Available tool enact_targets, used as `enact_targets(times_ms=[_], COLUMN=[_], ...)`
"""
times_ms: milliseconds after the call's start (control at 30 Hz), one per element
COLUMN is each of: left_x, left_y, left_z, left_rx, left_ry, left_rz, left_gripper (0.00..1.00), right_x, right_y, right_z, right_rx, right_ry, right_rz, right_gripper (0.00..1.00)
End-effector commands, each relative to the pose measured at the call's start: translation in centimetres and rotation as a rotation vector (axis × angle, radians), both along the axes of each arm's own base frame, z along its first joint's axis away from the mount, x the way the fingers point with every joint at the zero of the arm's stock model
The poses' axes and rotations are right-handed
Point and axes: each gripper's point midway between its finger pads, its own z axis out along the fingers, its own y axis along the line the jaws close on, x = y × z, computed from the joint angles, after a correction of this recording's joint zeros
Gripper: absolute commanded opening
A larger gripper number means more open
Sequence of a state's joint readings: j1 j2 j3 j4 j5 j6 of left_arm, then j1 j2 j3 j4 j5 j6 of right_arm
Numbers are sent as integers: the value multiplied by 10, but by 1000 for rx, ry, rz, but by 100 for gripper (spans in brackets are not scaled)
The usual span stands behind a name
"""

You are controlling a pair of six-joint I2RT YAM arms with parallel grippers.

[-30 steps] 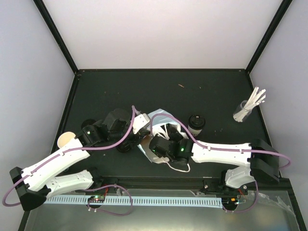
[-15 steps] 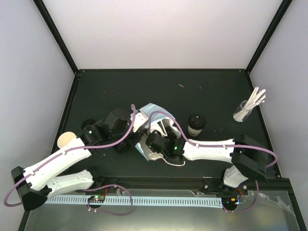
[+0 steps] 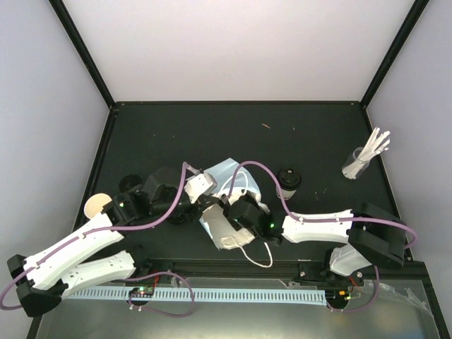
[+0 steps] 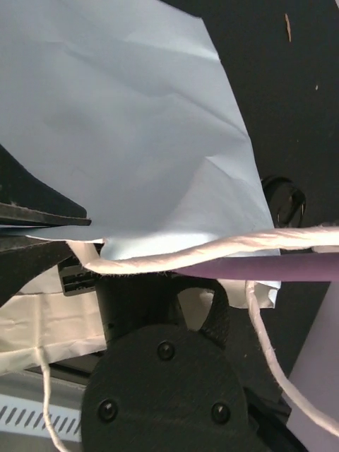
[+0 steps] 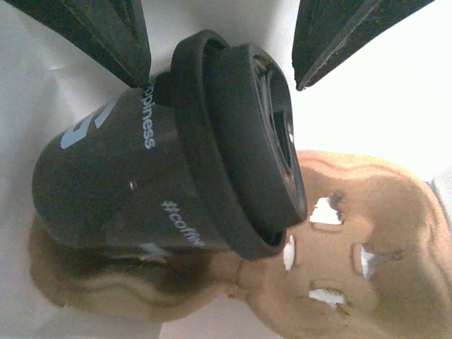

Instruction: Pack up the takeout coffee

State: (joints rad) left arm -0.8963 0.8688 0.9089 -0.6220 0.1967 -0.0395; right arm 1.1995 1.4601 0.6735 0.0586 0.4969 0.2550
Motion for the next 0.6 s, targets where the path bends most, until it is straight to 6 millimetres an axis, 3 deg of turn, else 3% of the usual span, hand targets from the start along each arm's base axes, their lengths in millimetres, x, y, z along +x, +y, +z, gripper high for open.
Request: enact_targets(times_ms=[0,267,433,567], left_x=[-15,-22,-24,-21], left_y=[-12,-14,-16,-13], left_z=[27,20,16,16], left_rx=[-146,-142,-133,-123], left_ry=[-39,9,32,21], left_rz=[-85,-118,-130,-103], left_gripper=[2,2,2,2], right_x=[-4,-3,-3,-8], right_y=[4,12,18,15], right_z=[2,13,19,26], right_rx=[99,129,111,126], right_ry=[31,-7,-48,-63], right_rz=[2,41,85,112], right_gripper=[57,60,31,28])
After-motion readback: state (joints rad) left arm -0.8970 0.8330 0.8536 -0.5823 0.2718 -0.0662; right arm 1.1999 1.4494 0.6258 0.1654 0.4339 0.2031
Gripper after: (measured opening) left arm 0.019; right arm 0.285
